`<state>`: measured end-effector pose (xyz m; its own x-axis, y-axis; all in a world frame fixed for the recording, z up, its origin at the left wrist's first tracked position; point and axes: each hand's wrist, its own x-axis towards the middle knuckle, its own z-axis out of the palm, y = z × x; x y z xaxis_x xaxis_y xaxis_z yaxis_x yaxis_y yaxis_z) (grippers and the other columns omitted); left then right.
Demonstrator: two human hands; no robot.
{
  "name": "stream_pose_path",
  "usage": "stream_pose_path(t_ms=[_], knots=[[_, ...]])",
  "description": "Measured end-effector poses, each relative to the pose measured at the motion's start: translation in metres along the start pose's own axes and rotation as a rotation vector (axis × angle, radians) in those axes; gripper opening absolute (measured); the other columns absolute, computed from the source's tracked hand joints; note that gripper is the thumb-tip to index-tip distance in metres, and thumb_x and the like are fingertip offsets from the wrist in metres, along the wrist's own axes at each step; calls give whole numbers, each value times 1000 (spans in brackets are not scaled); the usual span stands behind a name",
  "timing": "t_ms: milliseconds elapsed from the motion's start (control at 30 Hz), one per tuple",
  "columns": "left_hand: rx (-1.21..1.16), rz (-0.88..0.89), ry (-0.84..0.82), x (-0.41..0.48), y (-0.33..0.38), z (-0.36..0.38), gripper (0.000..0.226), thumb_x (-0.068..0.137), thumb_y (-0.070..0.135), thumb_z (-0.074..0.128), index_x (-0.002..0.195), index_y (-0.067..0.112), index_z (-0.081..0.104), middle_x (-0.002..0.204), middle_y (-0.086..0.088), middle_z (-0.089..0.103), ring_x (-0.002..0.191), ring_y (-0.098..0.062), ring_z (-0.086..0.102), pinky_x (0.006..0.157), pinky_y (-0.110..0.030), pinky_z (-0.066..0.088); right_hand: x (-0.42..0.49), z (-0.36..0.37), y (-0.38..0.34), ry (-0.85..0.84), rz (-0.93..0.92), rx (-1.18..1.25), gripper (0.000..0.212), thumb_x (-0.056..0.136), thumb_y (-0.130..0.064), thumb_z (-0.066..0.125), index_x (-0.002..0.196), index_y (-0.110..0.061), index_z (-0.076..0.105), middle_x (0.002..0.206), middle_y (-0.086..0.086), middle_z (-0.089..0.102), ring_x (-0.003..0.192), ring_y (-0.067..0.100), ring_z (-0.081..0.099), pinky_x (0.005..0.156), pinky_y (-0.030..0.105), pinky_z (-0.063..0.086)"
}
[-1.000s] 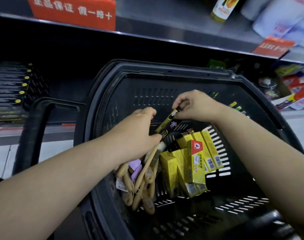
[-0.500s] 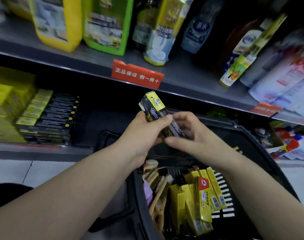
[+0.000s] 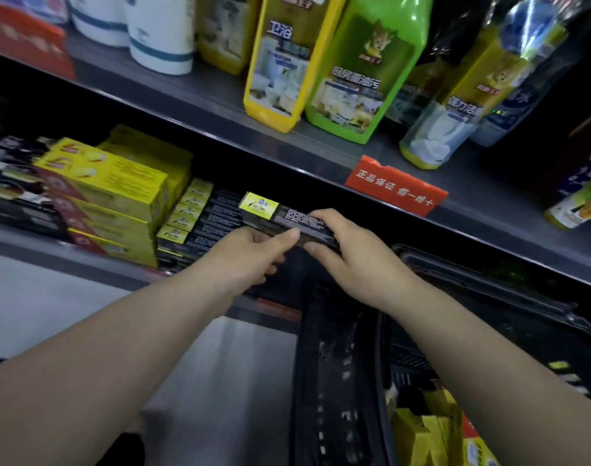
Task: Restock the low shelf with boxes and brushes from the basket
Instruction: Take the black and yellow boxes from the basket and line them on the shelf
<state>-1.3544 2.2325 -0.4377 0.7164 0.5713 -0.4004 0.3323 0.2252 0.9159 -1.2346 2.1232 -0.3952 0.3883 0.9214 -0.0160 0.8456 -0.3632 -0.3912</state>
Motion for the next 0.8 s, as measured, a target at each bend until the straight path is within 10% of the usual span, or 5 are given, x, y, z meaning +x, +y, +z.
stream_pose_path(t_ms=[233,500,667,800], knots=[[827,170,39,21,-22,-51,40,87,45,58,116,19,51,111,-1,60,98,-18,56,79,-27,44,98,48,18,-12,235,-24,40,98,-30,41,129,-6,44,128,20,50,117,34,49,92,30,37],[1039,1,-120,42,-38,-77,47,91,41,51,132,21,41,130,-9,47,117,-27,49,87,-31,40,198,89,45,-17,351,-28,47,101,-20,37,144,-7,26,149,13,32,133,28,35,109,34,30],[1129,8,-124,55,-42,-76,59,91,43,49,143,22,29,145,-8,31,128,-31,38,99,-41,38,231,122,49,-103,313,126,36,100,-6,37,135,-5,41,134,15,48,122,28,46,77,19,32],[1177,-5,-161,62,-50,-75,66,91,44,50,147,22,22,154,-7,11,134,-34,31,103,-41,36,242,135,50,-236,278,142,43,101,-15,38,143,-12,35,143,13,42,128,26,42,97,25,34]])
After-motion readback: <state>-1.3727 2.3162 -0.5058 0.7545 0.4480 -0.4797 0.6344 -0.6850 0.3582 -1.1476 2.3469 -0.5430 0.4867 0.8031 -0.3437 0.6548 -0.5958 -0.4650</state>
